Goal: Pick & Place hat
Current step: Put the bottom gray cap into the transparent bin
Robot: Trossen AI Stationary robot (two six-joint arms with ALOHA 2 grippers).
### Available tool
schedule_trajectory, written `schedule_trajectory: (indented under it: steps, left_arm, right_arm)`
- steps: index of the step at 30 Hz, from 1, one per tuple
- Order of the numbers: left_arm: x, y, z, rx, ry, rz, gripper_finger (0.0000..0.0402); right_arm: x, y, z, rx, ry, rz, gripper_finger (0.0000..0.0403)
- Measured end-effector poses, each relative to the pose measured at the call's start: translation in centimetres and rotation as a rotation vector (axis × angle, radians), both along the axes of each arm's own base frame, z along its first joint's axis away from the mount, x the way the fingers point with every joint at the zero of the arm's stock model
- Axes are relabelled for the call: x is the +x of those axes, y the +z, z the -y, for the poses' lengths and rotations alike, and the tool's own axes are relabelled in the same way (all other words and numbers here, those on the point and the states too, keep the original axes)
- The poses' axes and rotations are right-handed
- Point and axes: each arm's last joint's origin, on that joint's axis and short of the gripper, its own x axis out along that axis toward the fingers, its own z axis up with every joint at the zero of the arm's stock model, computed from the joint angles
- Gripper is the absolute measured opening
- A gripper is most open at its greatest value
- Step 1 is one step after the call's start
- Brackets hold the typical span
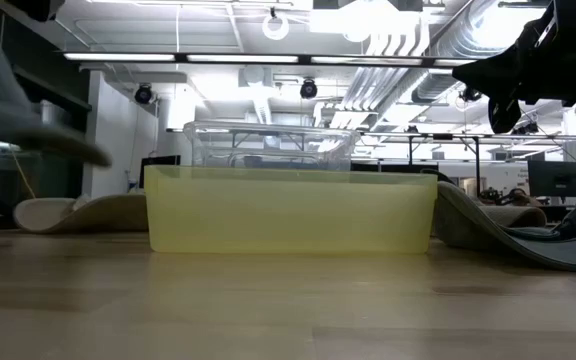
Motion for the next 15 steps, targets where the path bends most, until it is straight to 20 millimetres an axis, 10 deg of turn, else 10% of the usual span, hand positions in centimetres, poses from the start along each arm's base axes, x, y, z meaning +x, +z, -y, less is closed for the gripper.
schedule_trajectory:
  steps: [15]
  left_arm:
    - [-0.7, 3.4, -1.9, -0.046, 0.399, 0.297, 0.0]
  right_arm:
    - [0.0, -0.1, 0.0, 0.002, 0.0, -0.007, 0.0]
